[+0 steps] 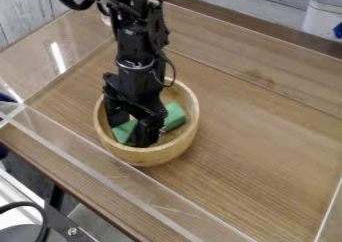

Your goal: Remove the green block from inside the brown bowl and put it on the table

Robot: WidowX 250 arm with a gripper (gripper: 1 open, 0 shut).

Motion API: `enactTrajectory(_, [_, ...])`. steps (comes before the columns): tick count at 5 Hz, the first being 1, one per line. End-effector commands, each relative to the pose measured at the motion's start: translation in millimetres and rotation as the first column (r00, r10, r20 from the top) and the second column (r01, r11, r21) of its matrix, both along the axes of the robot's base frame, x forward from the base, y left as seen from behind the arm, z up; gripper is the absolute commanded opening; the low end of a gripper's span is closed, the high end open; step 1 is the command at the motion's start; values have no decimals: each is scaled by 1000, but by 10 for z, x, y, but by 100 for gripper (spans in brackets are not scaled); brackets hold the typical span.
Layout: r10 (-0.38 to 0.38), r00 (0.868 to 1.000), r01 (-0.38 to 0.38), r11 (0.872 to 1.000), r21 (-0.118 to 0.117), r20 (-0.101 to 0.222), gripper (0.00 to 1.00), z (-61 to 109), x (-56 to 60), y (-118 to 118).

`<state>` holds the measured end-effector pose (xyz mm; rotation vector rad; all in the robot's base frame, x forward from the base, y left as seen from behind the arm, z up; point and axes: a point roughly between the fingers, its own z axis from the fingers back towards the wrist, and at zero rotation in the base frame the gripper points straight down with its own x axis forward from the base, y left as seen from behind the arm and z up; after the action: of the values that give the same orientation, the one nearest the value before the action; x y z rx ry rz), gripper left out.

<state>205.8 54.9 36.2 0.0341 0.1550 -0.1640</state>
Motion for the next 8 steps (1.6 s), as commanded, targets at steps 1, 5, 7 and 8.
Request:
enactTrajectory(1, [13,999,-13,1000,4,52,0,161,117,27])
enactTrajectory(5, [-58,997,57,998,24,43,0,518,288,53])
enactTrajectory(7, [-99,994,98,995,24,56,0,599,292,11])
enactTrajectory(8, [-123,991,120,992,44,58,0,662,234,33])
